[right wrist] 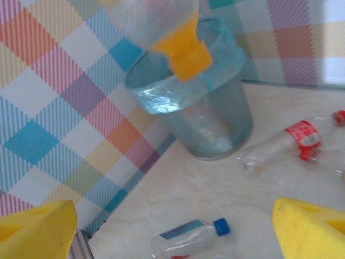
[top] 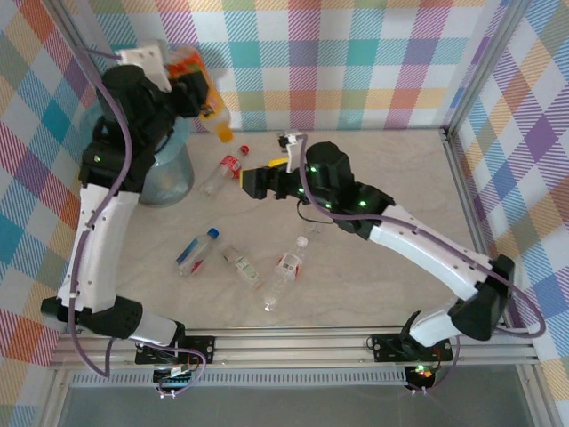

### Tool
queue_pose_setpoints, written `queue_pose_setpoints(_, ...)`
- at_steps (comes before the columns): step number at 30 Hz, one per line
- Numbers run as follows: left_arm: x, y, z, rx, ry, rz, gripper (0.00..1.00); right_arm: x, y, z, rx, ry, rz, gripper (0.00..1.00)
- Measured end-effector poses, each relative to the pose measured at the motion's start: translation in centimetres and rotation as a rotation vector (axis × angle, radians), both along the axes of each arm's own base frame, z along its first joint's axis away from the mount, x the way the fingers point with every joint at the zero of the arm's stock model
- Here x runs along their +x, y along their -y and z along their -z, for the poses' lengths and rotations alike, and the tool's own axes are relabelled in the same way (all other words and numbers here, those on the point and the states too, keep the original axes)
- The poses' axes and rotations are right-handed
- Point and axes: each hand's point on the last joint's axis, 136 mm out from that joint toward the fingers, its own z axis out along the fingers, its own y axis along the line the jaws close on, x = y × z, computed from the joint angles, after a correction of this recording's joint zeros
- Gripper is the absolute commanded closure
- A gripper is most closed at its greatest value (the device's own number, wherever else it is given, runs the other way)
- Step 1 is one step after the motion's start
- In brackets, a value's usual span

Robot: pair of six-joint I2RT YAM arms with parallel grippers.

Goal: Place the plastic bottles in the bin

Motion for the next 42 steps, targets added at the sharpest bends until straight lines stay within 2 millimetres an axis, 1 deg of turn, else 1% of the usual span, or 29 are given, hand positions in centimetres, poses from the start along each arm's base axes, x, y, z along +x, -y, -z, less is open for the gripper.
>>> queue_pose_setpoints(1, 0.5, -1.2, -0.5, 0.005, 0.009, -0.032, 0.52, 0.1, -0.7, 0.0, 0.005, 0.000, -0.017, 0.08)
queue_pose_setpoints(3, 1.7, -4.2, -1.4, 0.014, 0.027, -0.109, 0.52, -0.1, -2.4, 0.2, 0.010, -0.006, -0.061, 0.08)
queue_pose_setpoints(5, 2.8, -7.2, -1.6, 0.019, 0.031, -0.181, 0.52, -0.4, -3.7, 0.5, 0.013, -0.014, -0.099, 0.08)
queue_pose_setpoints(7, 3.9, -10.0, -1.3, 0.020, 0.026, -0.248, 0.52, -0.9, -4.6, 0.9, 0.010, -0.024, -0.131, 0.08)
queue_pose_setpoints(9, 5.1, -13.2, -0.4, 0.009, 0.010, -0.319, 0.52, -1.3, -5.0, 1.1, 0.008, -0.030, -0.153, 0.08)
queue_pose_setpoints(10, 5.5, -14.5, 0.0, 0.003, 0.001, -0.345, 0.52, -1.5, -5.0, 1.1, 0.008, -0.031, -0.159, 0.08)
queue_pose_setpoints(12, 6.6, -17.5, 1.5, -0.019, -0.029, -0.403, 0.52, -1.6, -5.1, 1.1, 0.009, -0.032, -0.166, 0.09)
queue_pose_setpoints(15, 8.3, -21.0, 3.7, -0.040, -0.066, -0.463, 0.52, -1.7, -5.1, 1.2, 0.006, -0.034, -0.169, 0.08)
queue_pose_setpoints(17, 9.3, -22.3, 5.3, -0.047, -0.097, -0.480, 0.52, -1.7, -5.1, 1.2, 0.005, -0.032, -0.169, 0.08)
queue_pose_setpoints(19, 10.5, -22.9, 6.8, -0.054, -0.123, -0.473, 0.52, -1.7, -5.1, 1.3, 0.000, -0.029, -0.170, 0.08)
queue_pose_setpoints(24, 13.4, -22.6, 11.8, -0.068, -0.190, -0.413, 0.52, -1.5, -5.0, 1.8, -0.017, -0.034, -0.159, 0.08)
queue_pose_setpoints(28, 14.6, -22.3, 15.9, -0.084, -0.244, -0.379, 0.52, -1.6, -4.9, 2.4, -0.033, -0.038, -0.160, 0.08)
queue_pose_setpoints(31, 15.4, -22.2, 18.7, -0.099, -0.264, -0.363, 0.50, -1.5, -4.8, 3.3, -0.055, -0.044, -0.157, 0.08)
queue_pose_setpoints(33, 15.7, -22.1, 20.7, -0.107, -0.280, -0.355, 0.46, -1.5, -4.7, 4.1, -0.072, -0.053, -0.153, 0.08)
queue_pose_setpoints(34, 15.8, -22.1, 21.6, -0.110, -0.291, -0.353, 0.42, -1.5, -4.7, 4.3, -0.077, -0.057, -0.153, 0.08)
queue_pose_setpoints(36, 15.8, -22.0, 23.2, -0.114, -0.312, -0.347, 0.28, -1.5, -4.6, 4.6, -0.084, -0.061, -0.153, 0.08)
queue_pose_setpoints(38, 15.9, -21.8, 23.7, -0.123, -0.313, -0.340, 0.23, -1.6, -4.6, 4.6, -0.085, -0.061, -0.154, 0.09)
queue_pose_setpoints(42, 16.4, -21.8, 22.3, -0.120, -0.257, -0.330, 0.21, -1.5, -4.7, 5.0, -0.094, -0.068, -0.154, 0.09)
